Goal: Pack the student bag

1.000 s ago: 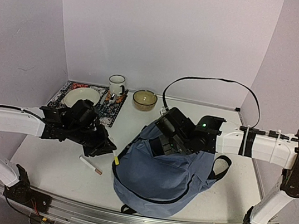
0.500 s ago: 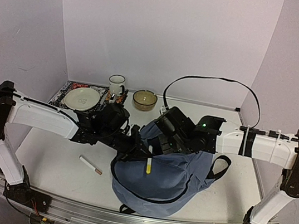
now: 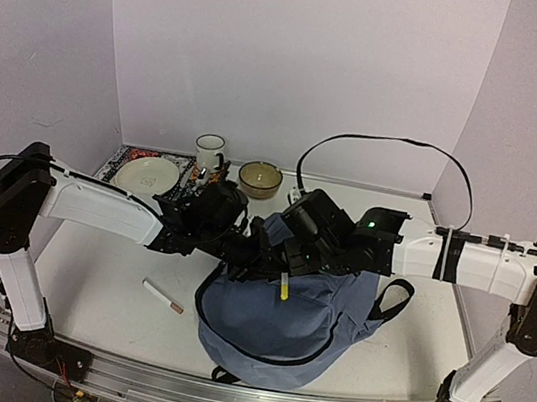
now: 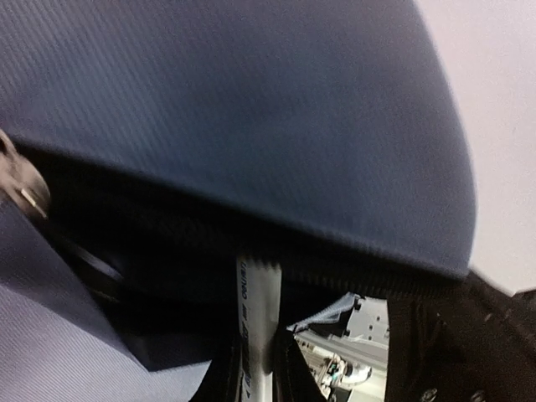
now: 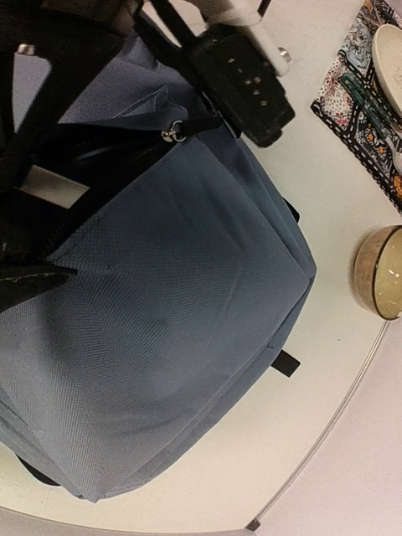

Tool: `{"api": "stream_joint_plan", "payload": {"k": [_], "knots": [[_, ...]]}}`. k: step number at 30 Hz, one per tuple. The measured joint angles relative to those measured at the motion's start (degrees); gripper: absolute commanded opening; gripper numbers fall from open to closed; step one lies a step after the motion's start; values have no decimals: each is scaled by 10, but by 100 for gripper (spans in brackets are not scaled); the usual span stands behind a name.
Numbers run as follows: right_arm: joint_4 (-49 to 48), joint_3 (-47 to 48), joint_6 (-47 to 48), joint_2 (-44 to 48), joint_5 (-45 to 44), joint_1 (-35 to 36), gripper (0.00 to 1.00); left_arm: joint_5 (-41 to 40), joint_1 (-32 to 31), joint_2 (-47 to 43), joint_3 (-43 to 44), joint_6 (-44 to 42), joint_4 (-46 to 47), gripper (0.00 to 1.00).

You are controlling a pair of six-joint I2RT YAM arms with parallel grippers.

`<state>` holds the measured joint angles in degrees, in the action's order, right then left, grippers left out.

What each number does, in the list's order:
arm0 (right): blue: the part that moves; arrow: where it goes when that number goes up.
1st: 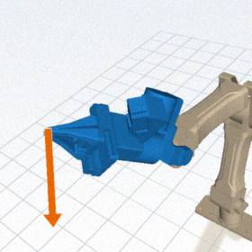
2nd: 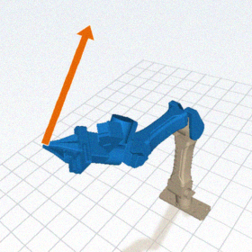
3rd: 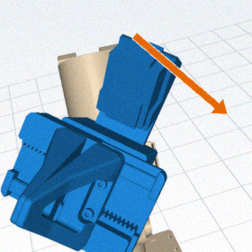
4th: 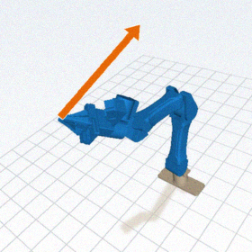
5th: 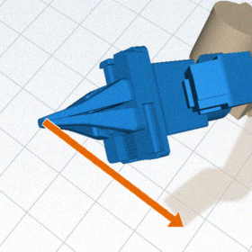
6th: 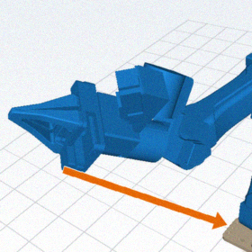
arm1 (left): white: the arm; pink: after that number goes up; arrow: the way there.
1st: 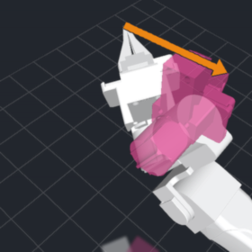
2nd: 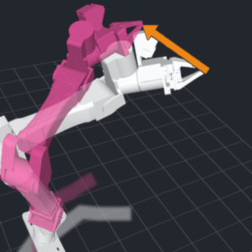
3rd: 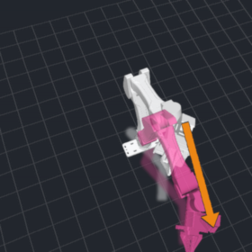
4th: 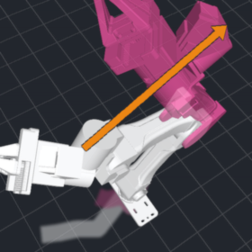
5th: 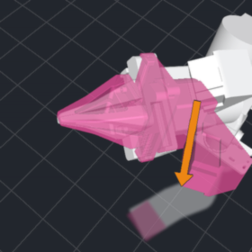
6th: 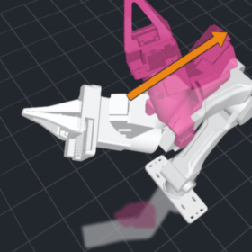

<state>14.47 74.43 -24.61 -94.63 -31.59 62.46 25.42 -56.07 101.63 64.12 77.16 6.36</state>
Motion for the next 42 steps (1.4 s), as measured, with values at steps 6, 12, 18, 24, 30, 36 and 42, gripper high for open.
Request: {"api": "stream_joint_plan", "payload": {"k": [6,12,18,24,30,36,42], "knots": [[-8,-10,-16,10,21,0,0,-69,11,0,0,25,10,0],[-17,-11,-30,14,51,0,0,-130,9,3,0,49,28,1],[-30,-11,-39,15,83,-1,0,-171,5,27,0,85,61,5],[-40,-15,-42,15,97,-1,0,-199,1,39,0,106,86,21],[-45,-17,-44,15,94,-1,0,-208,-4,39,-1,100,92,46],[-48,-19,-44,16,87,0,0,-217,-12,38,-18,98,106,49],[-54,-24,-44,19,82,0,0,-223,-17,4,-56,91,111,50]]}}
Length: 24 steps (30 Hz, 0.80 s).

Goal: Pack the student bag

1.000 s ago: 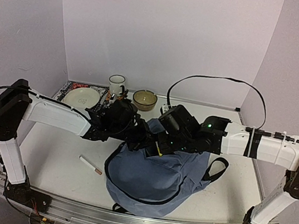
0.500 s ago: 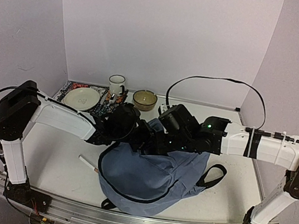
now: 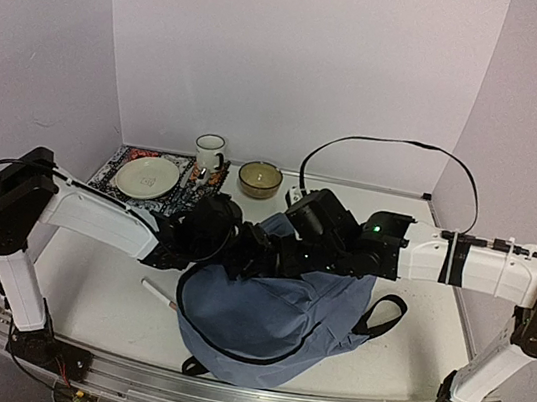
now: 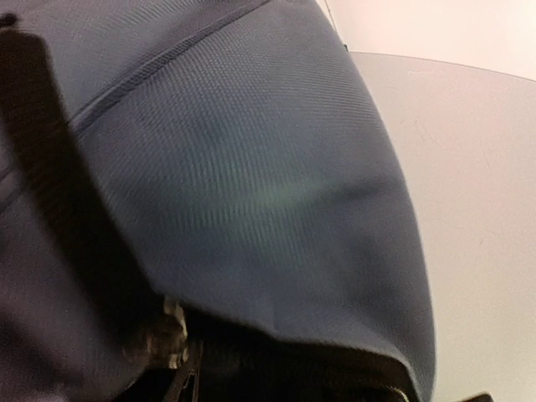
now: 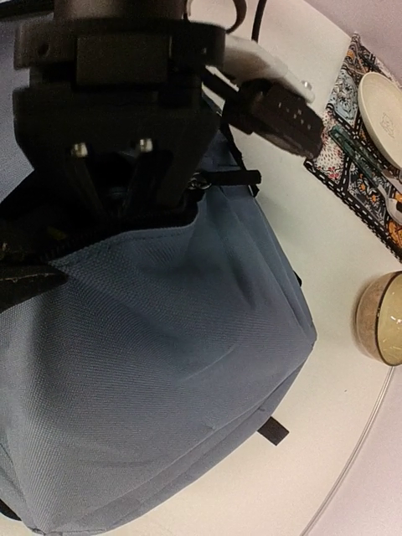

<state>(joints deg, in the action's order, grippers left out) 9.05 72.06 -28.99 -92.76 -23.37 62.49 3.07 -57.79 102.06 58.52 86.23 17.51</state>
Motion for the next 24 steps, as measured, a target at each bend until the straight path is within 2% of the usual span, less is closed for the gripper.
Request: {"api": "stream_joint_plan", "payload": {"k": [3,9,12,16,20,24], "knots": [[-1,-4,0,3,-5,2,0,-10,-4,-45,-35,-11,1,54],[-4,-9,0,4,-16,3,0,-39,-7,-148,-109,-32,-22,69],[-6,-13,0,4,-19,3,0,-68,-8,-194,-114,-57,-94,74],[-8,-14,0,4,-20,3,0,-115,-8,-264,-119,-74,-195,76],[-9,-14,0,4,-21,3,0,-158,-8,-337,-135,-68,-294,76],[-10,-17,0,4,-22,3,0,-188,-8,-364,-143,-48,-389,81]]}}
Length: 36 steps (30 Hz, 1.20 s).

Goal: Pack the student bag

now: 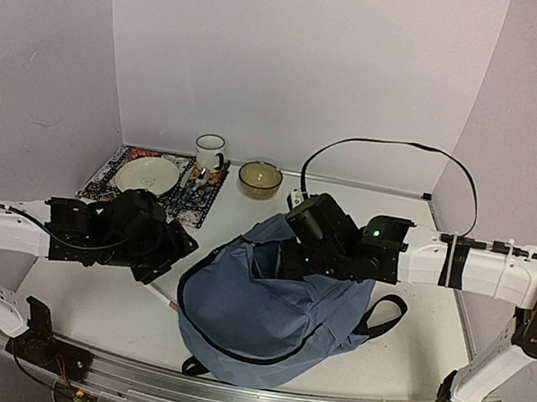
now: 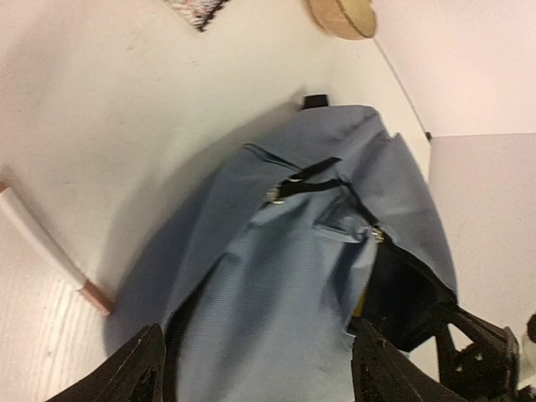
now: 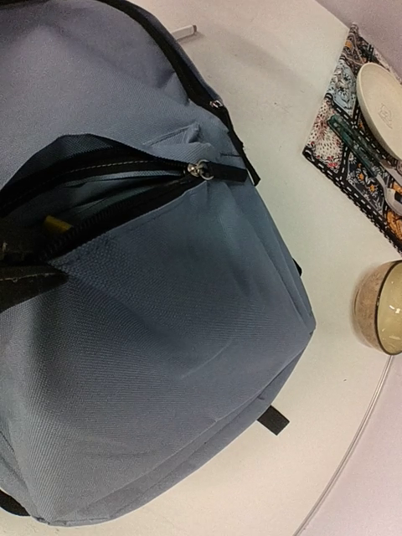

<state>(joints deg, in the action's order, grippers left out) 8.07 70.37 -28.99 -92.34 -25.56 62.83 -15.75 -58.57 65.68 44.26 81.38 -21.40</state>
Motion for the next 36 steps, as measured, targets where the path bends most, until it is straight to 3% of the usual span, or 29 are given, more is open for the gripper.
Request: {"api": "stream_joint_plan", "payload": {"k": [5,9,14,36], "knots": [[0,-2,0,0,0,0,0,-5,16,17,-10,16,-93,83],[0,-3,0,0,1,0,0,4,41,62,-9,12,-133,88],[-1,-6,0,0,3,0,0,21,64,135,5,1,-174,88],[-9,-16,0,0,3,0,0,81,95,277,68,-36,-186,49]]}}
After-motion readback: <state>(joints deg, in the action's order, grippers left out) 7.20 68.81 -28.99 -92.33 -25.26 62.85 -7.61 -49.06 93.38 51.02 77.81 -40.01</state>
